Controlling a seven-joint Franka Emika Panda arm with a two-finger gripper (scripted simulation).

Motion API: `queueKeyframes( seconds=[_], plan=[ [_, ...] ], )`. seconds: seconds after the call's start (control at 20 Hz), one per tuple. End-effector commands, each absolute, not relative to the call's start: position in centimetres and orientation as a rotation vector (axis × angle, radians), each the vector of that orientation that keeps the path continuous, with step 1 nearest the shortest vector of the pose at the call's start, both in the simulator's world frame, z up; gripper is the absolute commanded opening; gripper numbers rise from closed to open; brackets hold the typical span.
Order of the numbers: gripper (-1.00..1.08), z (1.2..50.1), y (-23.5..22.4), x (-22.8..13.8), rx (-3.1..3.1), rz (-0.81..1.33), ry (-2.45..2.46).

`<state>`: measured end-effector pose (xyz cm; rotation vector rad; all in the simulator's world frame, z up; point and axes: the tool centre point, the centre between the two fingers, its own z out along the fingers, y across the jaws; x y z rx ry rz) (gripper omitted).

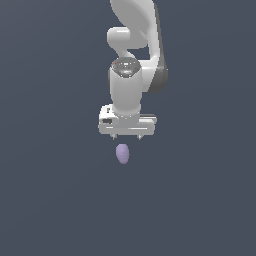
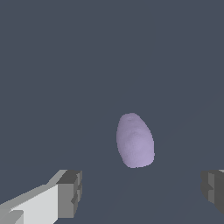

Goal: Pick up the object and move it to a goal position.

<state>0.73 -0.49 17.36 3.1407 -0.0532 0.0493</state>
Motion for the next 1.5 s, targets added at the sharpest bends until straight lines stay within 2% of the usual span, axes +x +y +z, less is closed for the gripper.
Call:
queueKeyframes(
  seconds=[0.0, 0.75, 1.45],
  plan=[
    [1.0, 17.4, -0.5, 0.7, 3.141, 0.049, -0.053],
    [1.0, 18.3, 0.3, 1.5, 3.125, 0.074, -0.004],
    [1.0, 10.2, -2.2, 1.1, 3.14, 0.008, -0.048]
  ],
)
